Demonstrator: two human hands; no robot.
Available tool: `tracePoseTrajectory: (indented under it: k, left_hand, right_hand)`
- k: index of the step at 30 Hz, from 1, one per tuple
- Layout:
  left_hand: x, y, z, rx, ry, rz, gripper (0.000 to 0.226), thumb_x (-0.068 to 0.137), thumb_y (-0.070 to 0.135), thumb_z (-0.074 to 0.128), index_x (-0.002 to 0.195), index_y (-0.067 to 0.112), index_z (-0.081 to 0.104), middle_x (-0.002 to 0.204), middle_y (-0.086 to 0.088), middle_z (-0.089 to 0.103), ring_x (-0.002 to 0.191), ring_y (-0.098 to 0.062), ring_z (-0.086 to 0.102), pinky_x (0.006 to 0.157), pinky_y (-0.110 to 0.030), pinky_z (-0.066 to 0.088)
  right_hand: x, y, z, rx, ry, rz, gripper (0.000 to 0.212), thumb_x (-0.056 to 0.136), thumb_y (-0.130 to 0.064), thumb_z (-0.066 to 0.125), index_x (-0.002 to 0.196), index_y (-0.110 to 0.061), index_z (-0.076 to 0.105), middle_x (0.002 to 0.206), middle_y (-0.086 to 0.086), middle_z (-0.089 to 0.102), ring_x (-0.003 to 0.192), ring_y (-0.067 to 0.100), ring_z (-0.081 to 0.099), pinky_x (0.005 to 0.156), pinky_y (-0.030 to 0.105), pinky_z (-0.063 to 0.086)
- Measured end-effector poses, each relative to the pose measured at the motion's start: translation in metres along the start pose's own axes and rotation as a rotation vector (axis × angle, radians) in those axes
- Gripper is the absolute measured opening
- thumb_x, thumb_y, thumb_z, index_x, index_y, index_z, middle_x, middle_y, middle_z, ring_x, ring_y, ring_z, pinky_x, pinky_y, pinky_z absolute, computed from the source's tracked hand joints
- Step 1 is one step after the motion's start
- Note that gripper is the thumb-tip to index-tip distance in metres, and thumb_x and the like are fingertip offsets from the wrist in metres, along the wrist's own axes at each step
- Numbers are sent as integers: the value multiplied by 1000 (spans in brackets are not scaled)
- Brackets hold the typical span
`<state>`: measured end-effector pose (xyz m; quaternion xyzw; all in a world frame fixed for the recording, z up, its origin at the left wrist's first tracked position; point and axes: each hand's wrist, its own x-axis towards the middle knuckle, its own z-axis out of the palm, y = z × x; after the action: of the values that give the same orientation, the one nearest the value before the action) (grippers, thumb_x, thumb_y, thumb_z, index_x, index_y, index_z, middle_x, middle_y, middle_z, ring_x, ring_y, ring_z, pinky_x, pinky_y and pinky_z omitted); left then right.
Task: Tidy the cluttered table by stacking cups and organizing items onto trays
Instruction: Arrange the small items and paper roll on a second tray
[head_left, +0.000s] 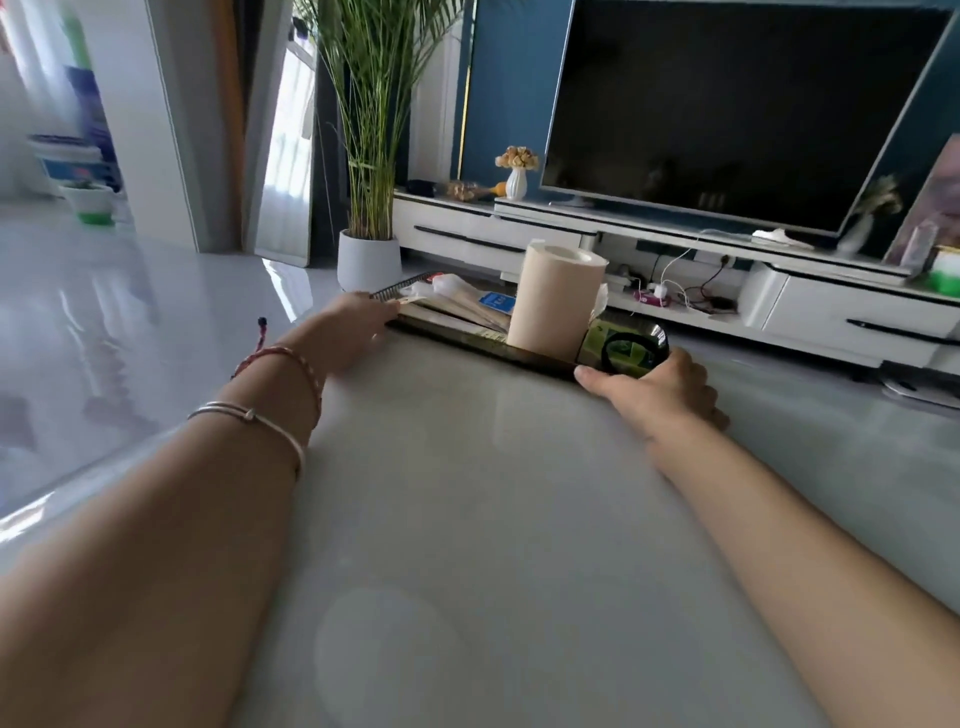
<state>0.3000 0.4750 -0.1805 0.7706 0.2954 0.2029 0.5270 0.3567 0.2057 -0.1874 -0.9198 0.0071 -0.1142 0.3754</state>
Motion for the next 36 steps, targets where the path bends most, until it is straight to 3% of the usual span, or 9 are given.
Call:
tracePoseTrajectory:
  k: [1,3,7,10,14,18,23,28,36]
  left_hand:
    - [-2,-5,-4,-34,-3,-11,24,97,23,45,75,12,47,70,-2,43,43,-5,50,34,-9,33]
    - [-6,-9,-8,-47,-6,26,20,98,24,41,84,15,52,77,3,49,54,-1,50,36,-3,33]
    - [-9,-8,-10,-99,66,34,30,94,22,53,115,2,60,83,-9,50,58,-12,37,56,-22,34]
    - [-10,-7,-9,-93,74,15,29,92,24,55,114,7,63,68,-3,45,53,-14,33,50,-22,29]
    - [-6,-9,-7,-105,142,-5,23,91,29,57,109,18,66,70,5,53,57,-9,47,51,-20,40]
    - [-3,-9,-3,-159,147,-6,25,91,25,57,114,16,64,72,3,55,49,-6,48,38,-12,38]
    - [1,-10,-3,-198,158,2,29,90,21,59,116,9,63,99,-9,60,82,-19,54,82,-31,50]
    - [3,-10,-2,-208,160,9,26,92,18,56,115,9,64,102,-10,61,86,-20,54,90,-35,49]
    - [6,-13,-1,-79,183,51,29,94,25,51,117,12,63,97,-7,60,77,-19,55,66,-26,44]
  right_hand:
    - [-1,2,3,1,-4,6,90,62,-58,76,130,-12,39,136,11,42,125,32,38,103,41,28]
    - [0,4,4,8,24,16,80,67,-53,73,128,-10,42,135,12,43,125,33,39,102,42,28]
    - [-4,4,4,40,78,18,73,69,-47,74,124,-9,46,131,14,48,120,35,45,101,42,33]
    - [-8,3,1,83,69,-18,75,67,-44,76,127,-11,43,131,14,48,120,34,46,102,41,34]
    - [-11,2,2,102,22,-77,72,73,-40,73,131,-12,40,132,12,48,121,32,47,102,40,36]
    - [-7,2,2,151,38,-35,59,83,-38,64,130,-11,40,131,13,51,119,34,48,101,42,37]
    - [-4,0,6,114,82,0,48,89,-33,57,125,-6,41,129,16,52,118,36,48,99,42,37]
    - [-5,4,5,142,89,-29,48,87,-32,61,125,-11,42,127,14,54,116,35,50,97,41,37]
    - [-7,5,5,140,93,-62,44,86,-30,62,122,-12,44,127,14,51,117,34,48,97,41,36]
